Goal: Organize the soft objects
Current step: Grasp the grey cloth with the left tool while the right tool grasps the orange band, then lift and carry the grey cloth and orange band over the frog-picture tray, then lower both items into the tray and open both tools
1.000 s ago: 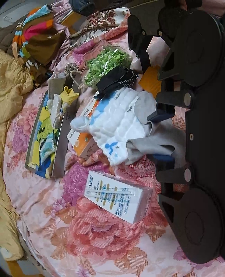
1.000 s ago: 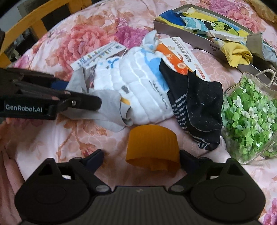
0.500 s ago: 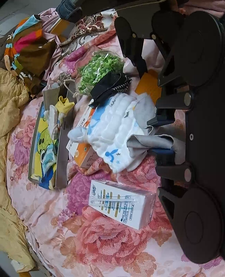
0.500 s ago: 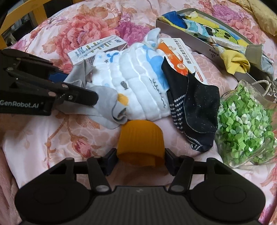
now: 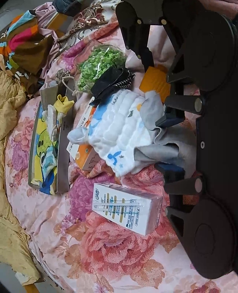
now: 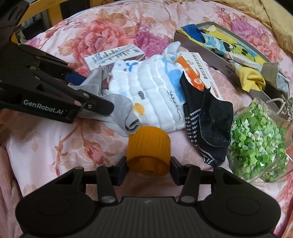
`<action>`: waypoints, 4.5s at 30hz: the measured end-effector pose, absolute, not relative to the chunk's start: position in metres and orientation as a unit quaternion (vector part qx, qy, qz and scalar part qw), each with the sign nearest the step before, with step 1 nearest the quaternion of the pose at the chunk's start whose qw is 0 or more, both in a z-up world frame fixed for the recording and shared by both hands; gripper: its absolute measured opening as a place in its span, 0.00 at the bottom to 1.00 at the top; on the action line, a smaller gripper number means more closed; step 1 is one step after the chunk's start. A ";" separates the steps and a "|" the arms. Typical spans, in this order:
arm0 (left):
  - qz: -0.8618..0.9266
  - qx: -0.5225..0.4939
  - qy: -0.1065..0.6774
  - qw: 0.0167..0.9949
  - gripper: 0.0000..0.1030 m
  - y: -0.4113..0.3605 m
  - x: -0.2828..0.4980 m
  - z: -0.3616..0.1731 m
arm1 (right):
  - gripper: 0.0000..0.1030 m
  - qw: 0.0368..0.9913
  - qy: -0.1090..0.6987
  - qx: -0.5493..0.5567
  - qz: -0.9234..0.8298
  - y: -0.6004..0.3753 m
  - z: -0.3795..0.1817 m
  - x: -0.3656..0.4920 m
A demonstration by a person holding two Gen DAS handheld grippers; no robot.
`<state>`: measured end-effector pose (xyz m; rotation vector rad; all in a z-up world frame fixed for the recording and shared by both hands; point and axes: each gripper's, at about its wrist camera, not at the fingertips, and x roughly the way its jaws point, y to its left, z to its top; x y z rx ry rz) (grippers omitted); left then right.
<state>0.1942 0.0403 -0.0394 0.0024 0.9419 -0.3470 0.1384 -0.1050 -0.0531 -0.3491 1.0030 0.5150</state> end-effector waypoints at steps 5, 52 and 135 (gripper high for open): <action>-0.172 0.016 0.458 0.872 0.56 0.032 0.189 -0.040 | 0.50 0.835 0.466 -0.162 0.244 -0.107 -0.052 0.139; -0.173 -0.034 0.468 0.866 0.09 0.038 0.185 -0.030 | 0.31 0.871 0.405 -0.095 0.262 -0.127 -0.040 0.144; -0.022 -0.274 0.342 0.898 0.11 -0.002 0.429 -0.025 | 0.40 0.952 0.265 0.126 0.086 -0.212 -0.011 0.329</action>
